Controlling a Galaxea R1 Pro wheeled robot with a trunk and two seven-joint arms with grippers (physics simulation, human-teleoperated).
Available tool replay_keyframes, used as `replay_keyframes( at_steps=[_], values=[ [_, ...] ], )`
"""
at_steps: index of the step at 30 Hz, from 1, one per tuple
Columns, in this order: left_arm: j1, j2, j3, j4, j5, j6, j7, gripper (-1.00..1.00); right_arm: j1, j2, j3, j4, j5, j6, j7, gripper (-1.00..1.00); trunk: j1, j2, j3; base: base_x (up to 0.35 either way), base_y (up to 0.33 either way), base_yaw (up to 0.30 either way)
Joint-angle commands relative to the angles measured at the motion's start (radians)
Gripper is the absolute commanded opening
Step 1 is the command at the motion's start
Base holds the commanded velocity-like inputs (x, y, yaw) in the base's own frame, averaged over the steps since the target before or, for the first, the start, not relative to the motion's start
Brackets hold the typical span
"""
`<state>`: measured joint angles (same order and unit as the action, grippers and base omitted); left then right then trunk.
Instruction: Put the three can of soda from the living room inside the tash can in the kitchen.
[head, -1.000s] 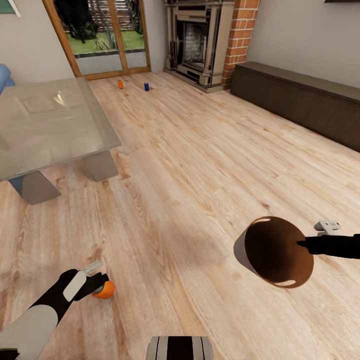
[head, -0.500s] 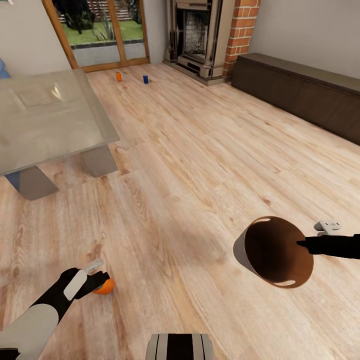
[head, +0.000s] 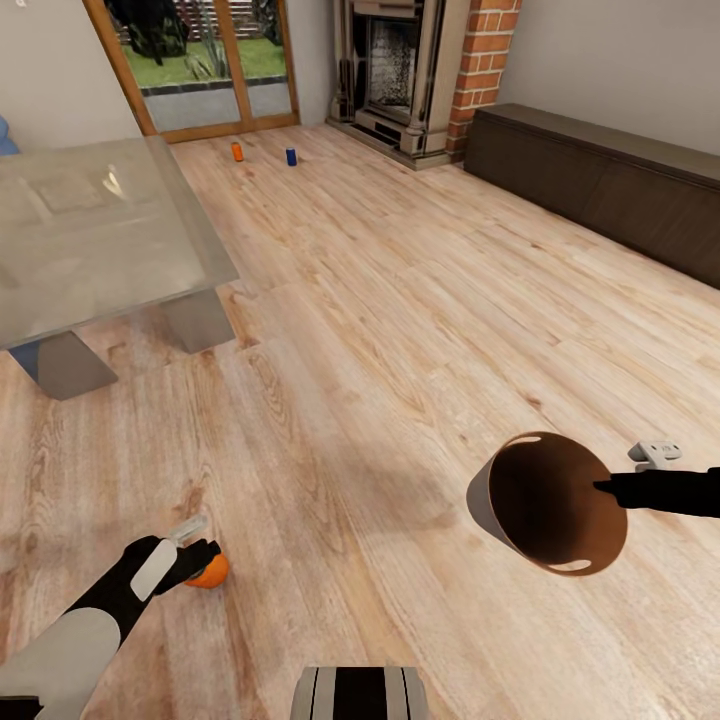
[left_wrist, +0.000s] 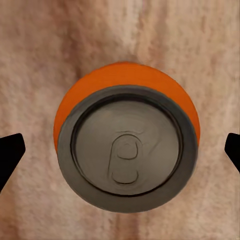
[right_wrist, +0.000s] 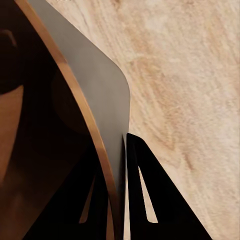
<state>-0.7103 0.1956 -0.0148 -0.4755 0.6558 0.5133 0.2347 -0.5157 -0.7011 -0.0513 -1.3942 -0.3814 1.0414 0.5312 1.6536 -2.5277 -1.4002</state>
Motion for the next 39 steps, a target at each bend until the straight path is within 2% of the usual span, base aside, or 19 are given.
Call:
replay_keyframes(
  at_steps=[1,8,11,14,20,21,39],
  values=[
    [0.0,0.0,0.0,0.0,0.0,-0.002,0.0,1.0,-0.001,0.0,0.0,0.0,-0.027,0.006,0.004,-1.0,0.0,0.0,0.0,0.0,0.0,0.0],
    [0.0,-0.002,0.0,0.0,0.003,-0.009,-0.001,1.0,-0.001,0.0,-0.001,0.0,-0.027,0.006,0.004,-1.0,0.0,0.0,0.0,0.0,0.0,0.0],
    [0.0,-0.007,0.001,0.0,0.004,-0.008,0.0,1.0,-0.001,-0.001,-0.001,0.0,-0.027,0.006,0.004,-1.0,0.001,-0.001,-0.012,0.0,0.0,0.0],
    [0.0,-0.019,0.002,0.0,0.002,-0.006,0.001,1.0,0.0,-0.009,-0.001,0.0,-0.027,0.006,0.004,-1.0,0.003,-0.001,-0.023,0.0,0.0,0.0],
    [0.0,-0.024,0.001,0.001,0.0,-0.01,0.001,1.0,0.0,-0.021,-0.001,0.0,-0.027,0.006,0.004,-1.0,0.003,-0.001,-0.023,0.0,0.0,0.0],
    [0.0,-0.024,0.001,0.001,-0.001,-0.011,0.0,-1.0,0.0,-0.022,-0.001,0.0,-0.027,0.006,0.004,-1.0,0.003,-0.001,-0.023,0.0,0.0,0.0],
    [0.003,-0.015,0.002,0.006,-0.001,-0.012,-0.005,-1.0,0.003,-0.023,0.0,0.0,-0.043,0.006,0.004,-1.0,0.003,-0.001,-0.023,0.0,0.0,0.0]
  ],
)
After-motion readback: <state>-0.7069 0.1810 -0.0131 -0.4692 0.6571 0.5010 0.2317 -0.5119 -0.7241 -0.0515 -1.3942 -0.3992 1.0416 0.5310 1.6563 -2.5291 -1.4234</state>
